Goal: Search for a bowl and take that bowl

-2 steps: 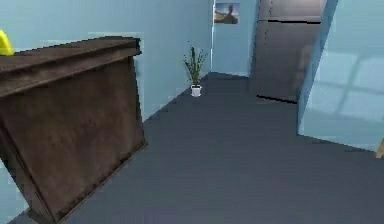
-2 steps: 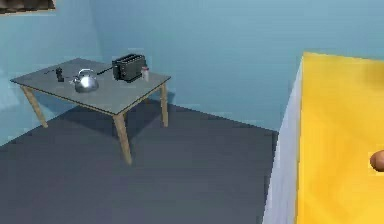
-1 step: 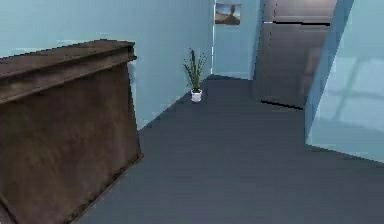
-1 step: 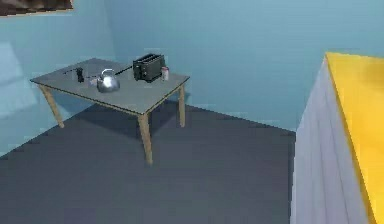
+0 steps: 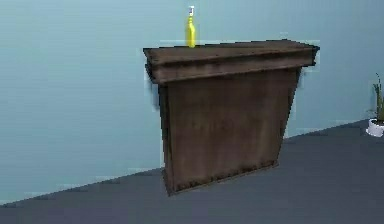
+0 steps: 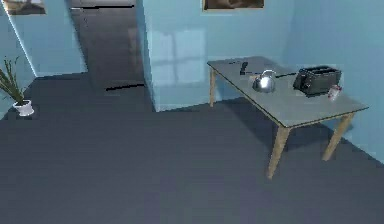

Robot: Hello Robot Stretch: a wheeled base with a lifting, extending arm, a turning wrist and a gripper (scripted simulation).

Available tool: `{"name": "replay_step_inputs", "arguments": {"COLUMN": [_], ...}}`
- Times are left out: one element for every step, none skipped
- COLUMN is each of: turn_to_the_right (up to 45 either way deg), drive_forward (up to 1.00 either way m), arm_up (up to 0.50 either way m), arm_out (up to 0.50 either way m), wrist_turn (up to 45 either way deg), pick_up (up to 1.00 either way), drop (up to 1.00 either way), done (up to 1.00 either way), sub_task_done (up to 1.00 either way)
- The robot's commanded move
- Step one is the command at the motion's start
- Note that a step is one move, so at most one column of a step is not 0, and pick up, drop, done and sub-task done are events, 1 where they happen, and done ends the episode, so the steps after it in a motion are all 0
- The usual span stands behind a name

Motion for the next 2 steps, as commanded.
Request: {"name": "replay_step_inputs", "arguments": {"turn_to_the_right": [-42.0, 0.0], "drive_forward": [0.0, 0.25], "arm_up": [0.0, 0.0], "arm_out": [0.0, 0.0], "wrist_turn": [0.0, 0.0], "pick_up": [0.0, 0.0], "drop": [0.0, 0.0], "done": [0.0, 0.0], "sub_task_done": [0.0, 0.0]}}
